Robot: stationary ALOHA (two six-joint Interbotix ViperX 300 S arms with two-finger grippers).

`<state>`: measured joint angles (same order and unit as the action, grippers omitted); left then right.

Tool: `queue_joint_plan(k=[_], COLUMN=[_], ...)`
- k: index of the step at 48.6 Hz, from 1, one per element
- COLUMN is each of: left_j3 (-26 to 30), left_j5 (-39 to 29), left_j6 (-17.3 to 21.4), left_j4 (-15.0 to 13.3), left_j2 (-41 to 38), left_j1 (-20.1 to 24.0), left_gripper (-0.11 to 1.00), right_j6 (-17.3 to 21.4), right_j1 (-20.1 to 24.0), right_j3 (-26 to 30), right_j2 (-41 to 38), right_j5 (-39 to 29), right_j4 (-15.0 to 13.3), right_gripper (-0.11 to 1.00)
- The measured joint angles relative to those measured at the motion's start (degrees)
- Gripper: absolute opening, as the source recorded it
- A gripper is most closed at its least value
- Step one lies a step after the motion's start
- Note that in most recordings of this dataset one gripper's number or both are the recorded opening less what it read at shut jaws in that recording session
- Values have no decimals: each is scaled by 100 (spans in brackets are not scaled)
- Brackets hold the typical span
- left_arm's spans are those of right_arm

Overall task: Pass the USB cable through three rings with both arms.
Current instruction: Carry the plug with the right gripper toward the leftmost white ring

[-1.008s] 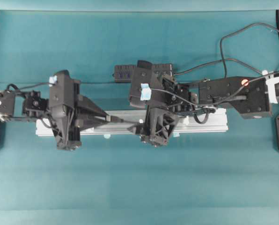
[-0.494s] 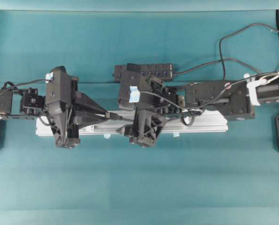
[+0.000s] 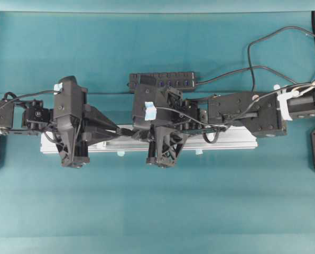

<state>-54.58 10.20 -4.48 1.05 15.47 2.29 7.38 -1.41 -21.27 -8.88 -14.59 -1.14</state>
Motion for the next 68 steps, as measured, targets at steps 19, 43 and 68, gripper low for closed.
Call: queue_joint_plan(k=[19, 43, 68], left_j3=[-26, -642, -1169], left_j5=[0, -114, -1740], left_j6=[-70, -483, -738], left_j4=[-9, 0, 0], left_j2=[79, 1169, 3252], left_j1=[62, 141, 387], left_gripper=[16, 84, 75], right_j6=[-9, -264, -281], right_j1=[0, 26, 18], right_j3=[334, 1090, 1740], right_j2=[-141, -457, -1169], right_j5=[-466, -1705, -2654], right_j4=[0, -18, 18], right_gripper=[-8, -8, -8])
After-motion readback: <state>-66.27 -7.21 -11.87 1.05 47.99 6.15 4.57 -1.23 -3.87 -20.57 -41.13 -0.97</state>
